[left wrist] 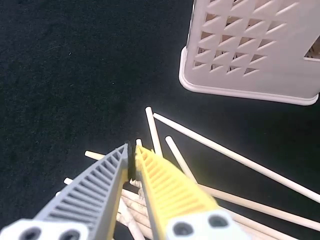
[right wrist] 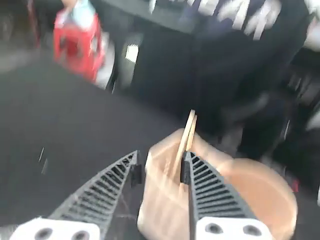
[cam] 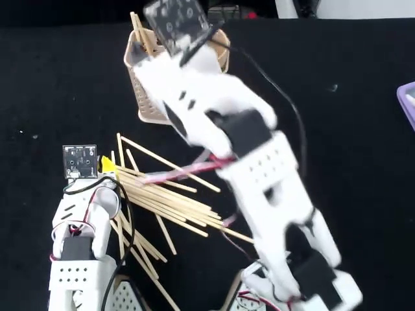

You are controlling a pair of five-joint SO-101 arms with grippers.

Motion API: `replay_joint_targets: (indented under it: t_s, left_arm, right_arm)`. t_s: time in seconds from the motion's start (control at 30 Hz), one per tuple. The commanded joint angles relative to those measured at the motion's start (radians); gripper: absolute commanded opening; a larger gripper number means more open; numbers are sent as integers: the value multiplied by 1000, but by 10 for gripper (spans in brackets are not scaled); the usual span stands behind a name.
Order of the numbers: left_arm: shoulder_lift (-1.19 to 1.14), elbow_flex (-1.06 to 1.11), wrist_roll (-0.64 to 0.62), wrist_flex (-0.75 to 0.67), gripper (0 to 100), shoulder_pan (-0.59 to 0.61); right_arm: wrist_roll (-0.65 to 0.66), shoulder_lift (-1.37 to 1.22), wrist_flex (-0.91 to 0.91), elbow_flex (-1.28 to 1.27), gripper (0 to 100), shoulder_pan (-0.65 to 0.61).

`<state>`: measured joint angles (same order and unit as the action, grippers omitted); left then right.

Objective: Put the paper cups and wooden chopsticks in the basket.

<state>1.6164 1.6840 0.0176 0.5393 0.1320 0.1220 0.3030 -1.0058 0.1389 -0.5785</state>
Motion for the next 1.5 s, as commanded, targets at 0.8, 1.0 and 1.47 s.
replay_joint_targets:
  t_s: [0.8, 1.0, 1.47]
  left_arm:
    - [11, 24, -3, 5, 33, -2]
    - [11, 24, -3, 5, 33, -2]
    - [11, 24, -3, 5, 33, -2]
  right_arm:
    - [203, -291, 101, -710, 208, -32]
    - [242, -400, 18, -584, 209, -95]
    - [339, -545, 14, -475, 70, 18]
